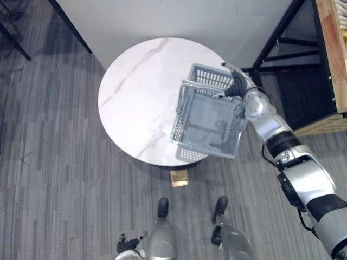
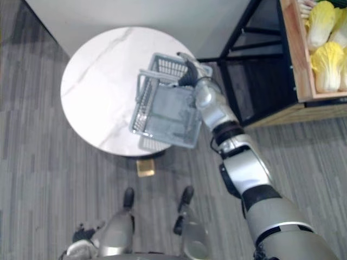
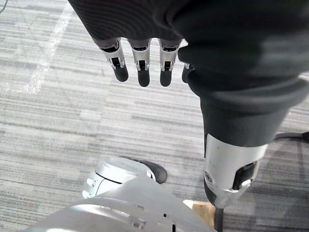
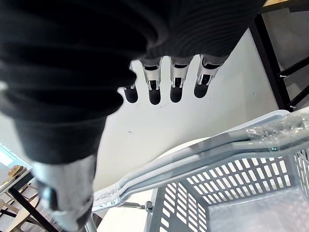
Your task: Pick vegetable in the basket
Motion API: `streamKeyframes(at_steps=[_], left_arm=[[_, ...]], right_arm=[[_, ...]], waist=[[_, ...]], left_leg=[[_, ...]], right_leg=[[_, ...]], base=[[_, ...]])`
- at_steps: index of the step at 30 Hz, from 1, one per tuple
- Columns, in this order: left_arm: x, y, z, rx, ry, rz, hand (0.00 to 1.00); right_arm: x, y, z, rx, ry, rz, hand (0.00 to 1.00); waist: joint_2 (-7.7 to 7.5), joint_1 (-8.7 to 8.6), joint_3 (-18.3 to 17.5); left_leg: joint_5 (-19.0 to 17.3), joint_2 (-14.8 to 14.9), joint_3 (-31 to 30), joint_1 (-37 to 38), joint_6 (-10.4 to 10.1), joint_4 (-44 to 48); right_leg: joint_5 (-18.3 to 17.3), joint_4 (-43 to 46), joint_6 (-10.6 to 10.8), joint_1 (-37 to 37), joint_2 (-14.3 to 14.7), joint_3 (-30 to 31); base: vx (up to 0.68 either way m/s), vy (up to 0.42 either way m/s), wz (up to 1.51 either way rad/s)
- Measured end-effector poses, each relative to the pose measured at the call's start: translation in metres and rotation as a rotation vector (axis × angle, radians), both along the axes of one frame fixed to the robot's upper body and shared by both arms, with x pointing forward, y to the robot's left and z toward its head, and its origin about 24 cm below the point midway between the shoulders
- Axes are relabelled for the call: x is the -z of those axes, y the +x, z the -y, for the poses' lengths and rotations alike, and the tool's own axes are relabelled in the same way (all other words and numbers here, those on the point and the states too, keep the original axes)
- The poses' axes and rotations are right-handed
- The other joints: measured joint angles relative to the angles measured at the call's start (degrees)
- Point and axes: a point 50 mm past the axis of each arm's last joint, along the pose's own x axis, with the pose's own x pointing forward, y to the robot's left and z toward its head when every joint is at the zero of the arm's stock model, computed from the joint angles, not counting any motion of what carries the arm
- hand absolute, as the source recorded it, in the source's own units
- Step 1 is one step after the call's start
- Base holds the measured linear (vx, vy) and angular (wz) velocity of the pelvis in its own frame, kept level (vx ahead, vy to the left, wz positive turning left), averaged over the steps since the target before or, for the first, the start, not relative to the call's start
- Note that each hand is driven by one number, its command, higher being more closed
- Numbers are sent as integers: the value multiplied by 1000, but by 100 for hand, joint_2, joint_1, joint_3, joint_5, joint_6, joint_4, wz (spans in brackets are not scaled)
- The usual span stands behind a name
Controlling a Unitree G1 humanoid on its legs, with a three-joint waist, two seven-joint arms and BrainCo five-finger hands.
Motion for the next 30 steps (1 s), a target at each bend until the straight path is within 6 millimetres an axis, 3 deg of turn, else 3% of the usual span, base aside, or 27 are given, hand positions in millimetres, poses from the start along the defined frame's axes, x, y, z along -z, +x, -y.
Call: streamKeyframes(at_steps=[6,22,23,30], left_arm=[[-2,6,0,5,3,14,0],[-6,18,1,43,24,52,0],[-6,18,1,43,24,53,0],[-8,21,1,45,20,65,0]], right_arm=[[-3,1,-5,-8,3,0,0],[1,4,10,73,36,-1,0],[1,4,11,77,30,0,100],[-4,5,18,108,39,23,100]], waist=[[2,19,158],[28,146,342],[29,146,343],[33,145,368]], left_leg=[[29,2,-25,-27,1,-1],[103,-1,-184,-217,-10,-2],[116,-3,-192,-223,-12,-11],[211,-2,-300,-321,-15,-93]], right_leg=[[0,7,0,0,0,-30],[-12,71,-15,-115,-18,-157],[-13,71,-16,-118,-21,-163],[-20,96,-25,-217,-20,-216]], base=[[-8,-6,3],[4,-5,5],[-13,-8,3],[-6,-9,5]])
